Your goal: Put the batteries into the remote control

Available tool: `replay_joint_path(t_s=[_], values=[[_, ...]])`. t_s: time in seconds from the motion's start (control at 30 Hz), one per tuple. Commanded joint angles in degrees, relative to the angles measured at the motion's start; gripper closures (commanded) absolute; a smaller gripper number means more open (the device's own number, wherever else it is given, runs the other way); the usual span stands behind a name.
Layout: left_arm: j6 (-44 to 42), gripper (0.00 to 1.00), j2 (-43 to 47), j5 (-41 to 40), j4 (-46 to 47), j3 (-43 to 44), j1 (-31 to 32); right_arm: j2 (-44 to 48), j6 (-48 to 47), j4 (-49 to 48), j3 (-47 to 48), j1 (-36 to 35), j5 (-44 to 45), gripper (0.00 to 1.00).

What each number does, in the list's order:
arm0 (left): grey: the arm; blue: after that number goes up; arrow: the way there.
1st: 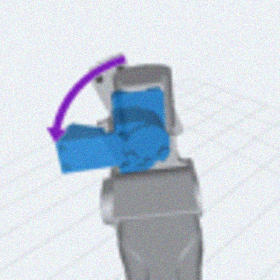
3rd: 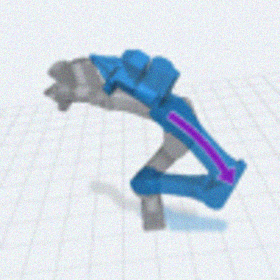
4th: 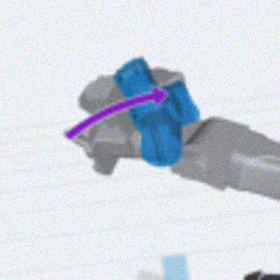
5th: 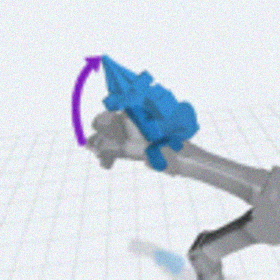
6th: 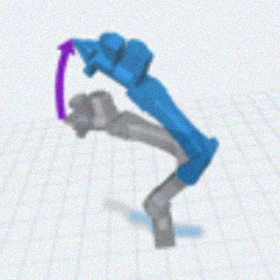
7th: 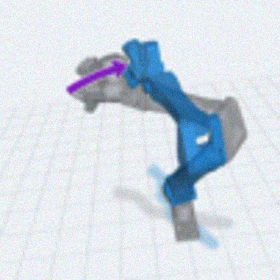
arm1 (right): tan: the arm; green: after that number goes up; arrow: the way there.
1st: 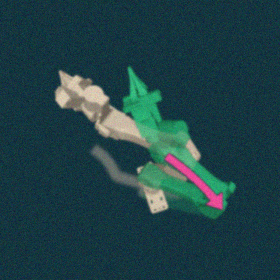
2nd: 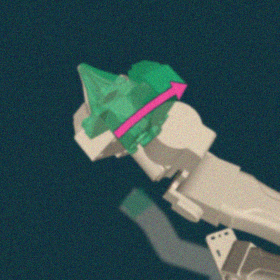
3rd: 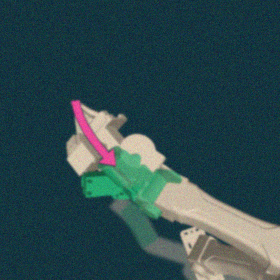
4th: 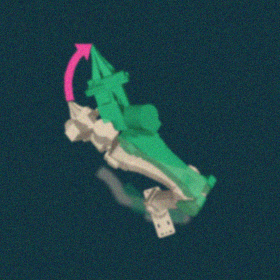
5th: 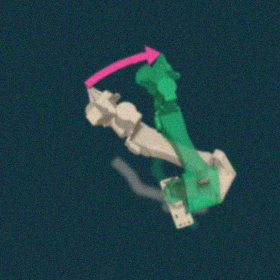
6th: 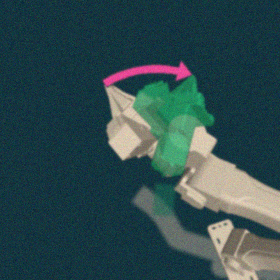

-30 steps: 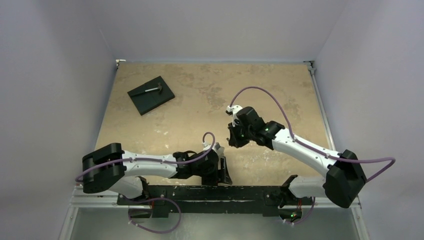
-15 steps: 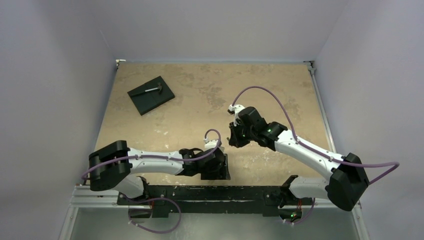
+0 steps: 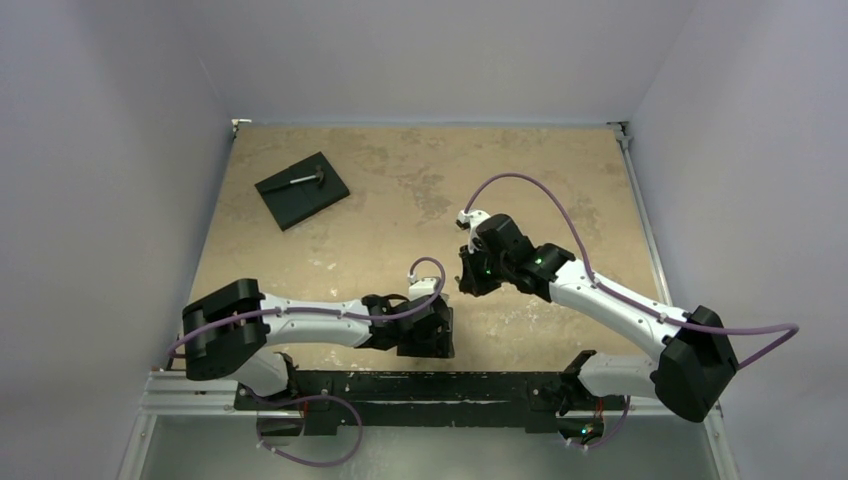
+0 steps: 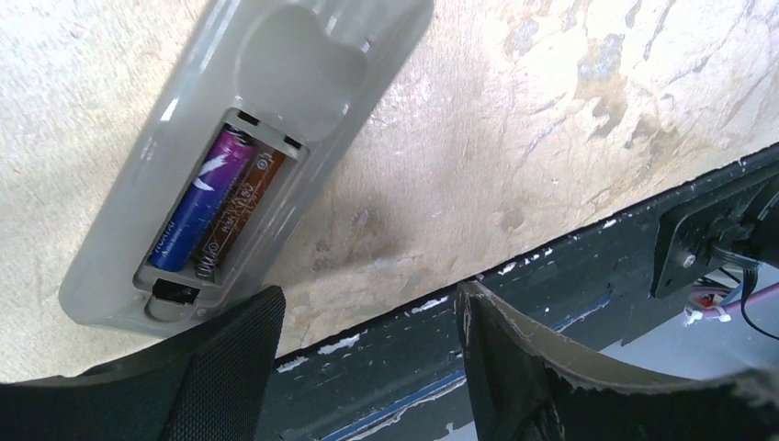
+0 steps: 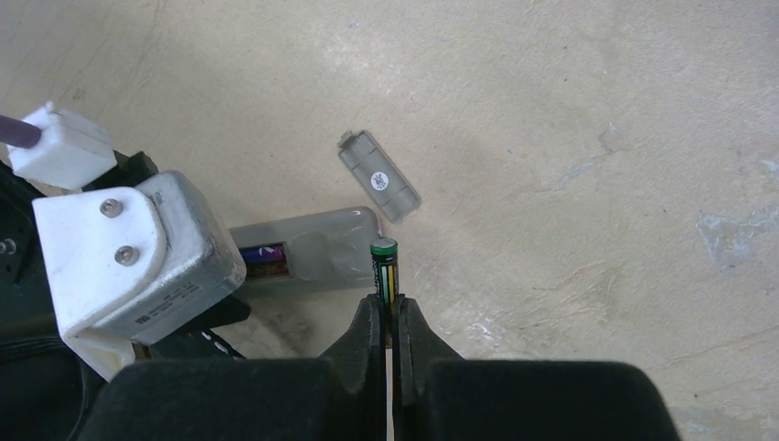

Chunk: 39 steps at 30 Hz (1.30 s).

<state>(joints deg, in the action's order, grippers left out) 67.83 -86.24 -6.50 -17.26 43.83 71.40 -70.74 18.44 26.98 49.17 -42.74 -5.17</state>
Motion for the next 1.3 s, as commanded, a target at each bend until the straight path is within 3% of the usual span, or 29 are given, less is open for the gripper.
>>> replay_joint_path(t_s=[0.0, 0.5, 0.83, 1.27], values=[[-3.61, 0.31, -0.17, -4.70, -3.34, 1.60, -1.69, 1.14, -0.51, 1.59, 1.63, -0.15, 0.93, 1.00], [-10.87, 0.31, 4.17, -3.25, -5.83, -0.49, -10.54, 1.08, -5.09, 3.31, 3.01, -0.15, -1.59, 1.00], [-14.45, 0.31, 5.14, -2.60, -7.24, 1.05, -12.67, -1.34, -6.15, 3.25, 4.81, -0.24, -3.26, 1.00], [-15.85, 0.31, 16.33, -9.11, -20.79, 4.80, -16.28, -4.43, -9.40, 2.72, 7.45, -2.30, -5.94, 1.00]])
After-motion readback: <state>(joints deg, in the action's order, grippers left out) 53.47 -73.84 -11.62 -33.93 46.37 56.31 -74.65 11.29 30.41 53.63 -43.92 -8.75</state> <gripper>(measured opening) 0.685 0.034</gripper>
